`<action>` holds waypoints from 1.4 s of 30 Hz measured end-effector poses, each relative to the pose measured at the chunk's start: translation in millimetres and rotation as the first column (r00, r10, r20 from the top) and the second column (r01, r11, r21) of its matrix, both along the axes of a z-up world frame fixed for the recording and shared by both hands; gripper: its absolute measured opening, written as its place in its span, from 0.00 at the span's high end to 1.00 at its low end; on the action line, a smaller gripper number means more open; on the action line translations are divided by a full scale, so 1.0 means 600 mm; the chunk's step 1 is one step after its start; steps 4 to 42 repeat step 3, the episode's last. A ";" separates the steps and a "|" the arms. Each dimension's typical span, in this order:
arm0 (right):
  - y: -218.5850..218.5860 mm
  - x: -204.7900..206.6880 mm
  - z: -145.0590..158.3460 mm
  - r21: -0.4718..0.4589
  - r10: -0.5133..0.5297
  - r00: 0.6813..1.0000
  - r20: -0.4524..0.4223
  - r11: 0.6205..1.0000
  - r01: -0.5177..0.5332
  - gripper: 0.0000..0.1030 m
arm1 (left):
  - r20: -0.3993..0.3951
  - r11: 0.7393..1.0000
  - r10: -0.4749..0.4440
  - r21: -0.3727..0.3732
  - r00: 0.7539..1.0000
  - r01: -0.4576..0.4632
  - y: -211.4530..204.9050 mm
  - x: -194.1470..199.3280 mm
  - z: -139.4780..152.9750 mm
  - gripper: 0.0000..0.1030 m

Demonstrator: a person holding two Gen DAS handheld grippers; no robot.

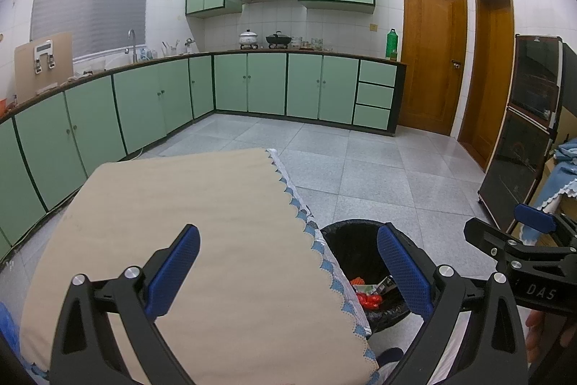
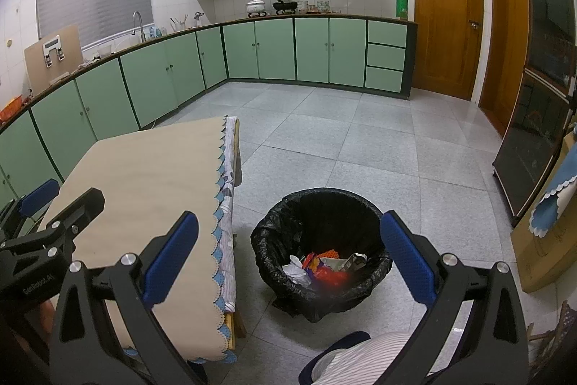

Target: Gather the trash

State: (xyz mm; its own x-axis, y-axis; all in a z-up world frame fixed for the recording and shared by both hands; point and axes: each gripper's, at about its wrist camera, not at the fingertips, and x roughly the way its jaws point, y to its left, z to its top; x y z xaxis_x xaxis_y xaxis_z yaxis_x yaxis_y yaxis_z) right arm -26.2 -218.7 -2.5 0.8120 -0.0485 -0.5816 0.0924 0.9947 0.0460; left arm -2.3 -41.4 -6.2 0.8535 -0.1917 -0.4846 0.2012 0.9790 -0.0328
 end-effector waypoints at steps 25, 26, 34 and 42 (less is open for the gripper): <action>0.000 0.000 0.000 0.000 -0.001 1.000 -0.001 1.000 0.001 0.05 | -0.002 1.000 0.001 0.000 1.000 -0.001 0.000 0.000 0.000 0.06; 0.000 0.000 0.000 0.000 -0.001 1.000 -0.001 1.000 0.001 0.05 | -0.002 1.000 0.001 0.000 1.000 -0.001 0.000 0.000 0.000 0.06; 0.000 0.000 0.000 0.000 -0.001 1.000 -0.001 1.000 0.001 0.05 | -0.002 1.000 0.001 0.000 1.000 -0.001 0.000 0.000 0.000 0.06; 0.000 0.000 0.000 0.000 -0.001 1.000 -0.001 1.000 0.001 0.05 | -0.002 1.000 0.001 0.000 1.000 -0.001 0.000 0.000 0.000 0.06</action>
